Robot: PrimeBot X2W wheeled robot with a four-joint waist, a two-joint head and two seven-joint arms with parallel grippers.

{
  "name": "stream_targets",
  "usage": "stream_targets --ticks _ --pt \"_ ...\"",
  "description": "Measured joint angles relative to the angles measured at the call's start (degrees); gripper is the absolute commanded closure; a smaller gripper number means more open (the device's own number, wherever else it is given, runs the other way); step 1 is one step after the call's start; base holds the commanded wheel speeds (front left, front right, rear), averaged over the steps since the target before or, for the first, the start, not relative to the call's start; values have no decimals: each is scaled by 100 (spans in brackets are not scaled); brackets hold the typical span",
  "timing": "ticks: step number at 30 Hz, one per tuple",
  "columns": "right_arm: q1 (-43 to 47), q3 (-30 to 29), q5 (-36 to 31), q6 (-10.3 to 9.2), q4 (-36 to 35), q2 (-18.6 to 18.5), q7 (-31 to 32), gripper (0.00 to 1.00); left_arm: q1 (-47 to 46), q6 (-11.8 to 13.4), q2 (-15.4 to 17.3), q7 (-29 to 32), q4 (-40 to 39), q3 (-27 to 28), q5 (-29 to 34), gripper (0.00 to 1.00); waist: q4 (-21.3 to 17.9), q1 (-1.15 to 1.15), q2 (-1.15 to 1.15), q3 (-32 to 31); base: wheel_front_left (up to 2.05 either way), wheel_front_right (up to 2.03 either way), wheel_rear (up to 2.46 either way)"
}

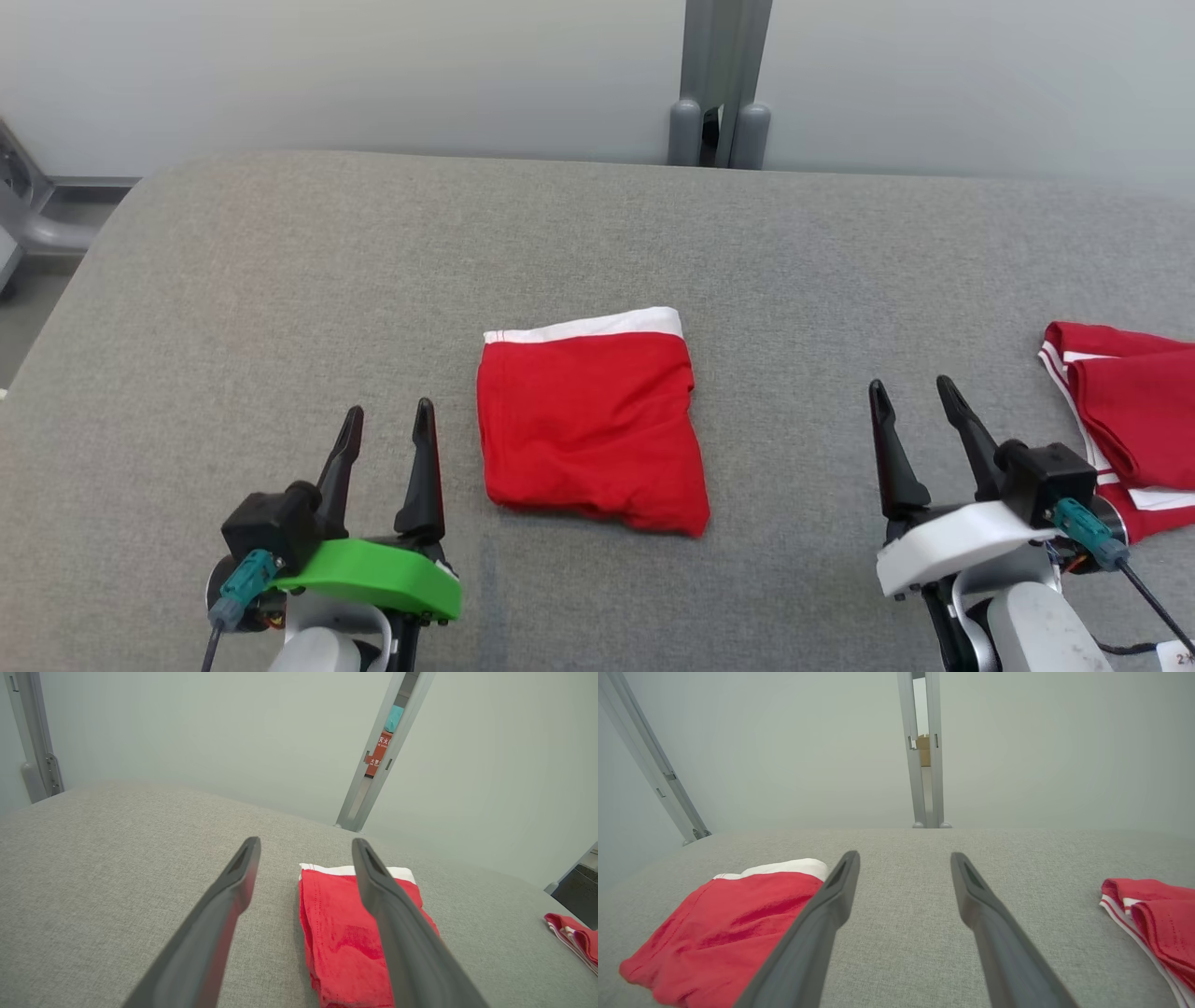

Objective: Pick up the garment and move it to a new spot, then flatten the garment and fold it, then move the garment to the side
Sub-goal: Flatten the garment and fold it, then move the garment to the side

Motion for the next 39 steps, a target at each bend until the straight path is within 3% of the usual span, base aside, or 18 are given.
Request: stream_targets --ticks 10,22,31,39 --pt "623 -177 74 0 -606 2 220 0 417 -30 -41 0 -38 224 257 0 -230 0 0 -178 0 0 0" --pt "715 -209 1 0 -749 3 378 0 478 -68 -82 0 -63 278 417 0 -165 0 0 -213 0 0 0" --pt "230 -159 -301 0 -723 1 848 0 464 -109 -101 0 -20 182 478 0 158 0 0 -176 0 0 0" --pt "-630 63 -37 0 -20 7 1949 0 376 -133 -123 0 -44 118 515 0 739 0 0 -67 0 0 0"
